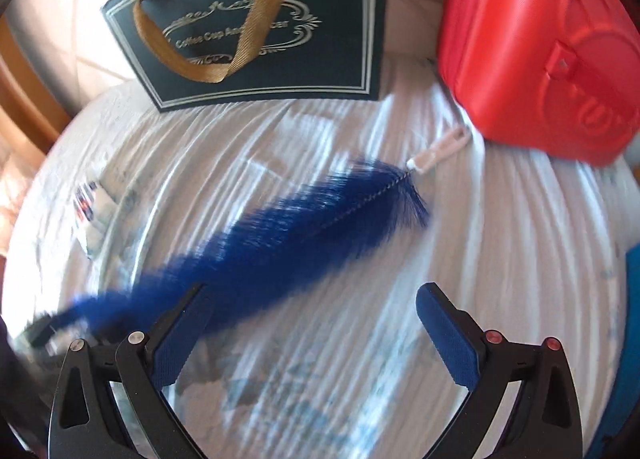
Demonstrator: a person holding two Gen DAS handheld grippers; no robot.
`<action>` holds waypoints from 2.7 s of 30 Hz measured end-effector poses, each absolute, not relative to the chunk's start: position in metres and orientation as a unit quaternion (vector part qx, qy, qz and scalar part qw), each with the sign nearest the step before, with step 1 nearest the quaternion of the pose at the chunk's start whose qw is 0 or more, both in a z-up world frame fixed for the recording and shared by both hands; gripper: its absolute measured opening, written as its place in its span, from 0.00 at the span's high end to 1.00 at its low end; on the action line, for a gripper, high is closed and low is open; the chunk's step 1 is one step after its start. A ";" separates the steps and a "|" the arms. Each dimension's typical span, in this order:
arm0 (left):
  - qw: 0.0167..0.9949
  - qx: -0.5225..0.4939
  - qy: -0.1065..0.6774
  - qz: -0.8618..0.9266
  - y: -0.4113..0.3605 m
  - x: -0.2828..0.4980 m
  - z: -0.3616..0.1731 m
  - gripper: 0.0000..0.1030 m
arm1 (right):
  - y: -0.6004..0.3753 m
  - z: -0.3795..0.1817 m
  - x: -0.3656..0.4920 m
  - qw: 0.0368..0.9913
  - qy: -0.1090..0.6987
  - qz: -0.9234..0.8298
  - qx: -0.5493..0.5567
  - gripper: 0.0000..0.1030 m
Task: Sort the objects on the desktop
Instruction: 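Grasp the white alcohol wipes packet with the left tool while the right tool grasps the duster, then lift the wipes packet with the left tool while the right tool carries the duster to the bin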
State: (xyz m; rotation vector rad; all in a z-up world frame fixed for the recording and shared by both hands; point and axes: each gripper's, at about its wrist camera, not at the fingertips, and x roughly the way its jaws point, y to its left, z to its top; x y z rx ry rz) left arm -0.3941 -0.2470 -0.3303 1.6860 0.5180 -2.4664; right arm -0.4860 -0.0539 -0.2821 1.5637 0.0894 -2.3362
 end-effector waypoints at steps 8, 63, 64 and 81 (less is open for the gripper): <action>0.107 0.506 0.177 -0.838 -0.286 -0.401 -0.297 0.18 | -0.047 -0.292 -0.481 0.144 -0.014 -0.818 0.557 0.00; 0.088 0.402 0.102 -0.906 -0.248 -0.356 -0.243 0.63 | -0.035 -0.251 -0.396 0.198 0.035 -0.877 0.437 0.81; 0.082 0.398 0.098 -0.908 -0.239 -0.350 -0.234 0.63 | -0.030 -0.244 -0.391 0.197 0.031 -0.880 0.432 0.82; -0.086 0.275 0.031 -0.957 -0.039 -0.248 -0.049 0.63 | 0.124 -0.017 -0.231 0.100 -0.015 -0.970 0.221 0.84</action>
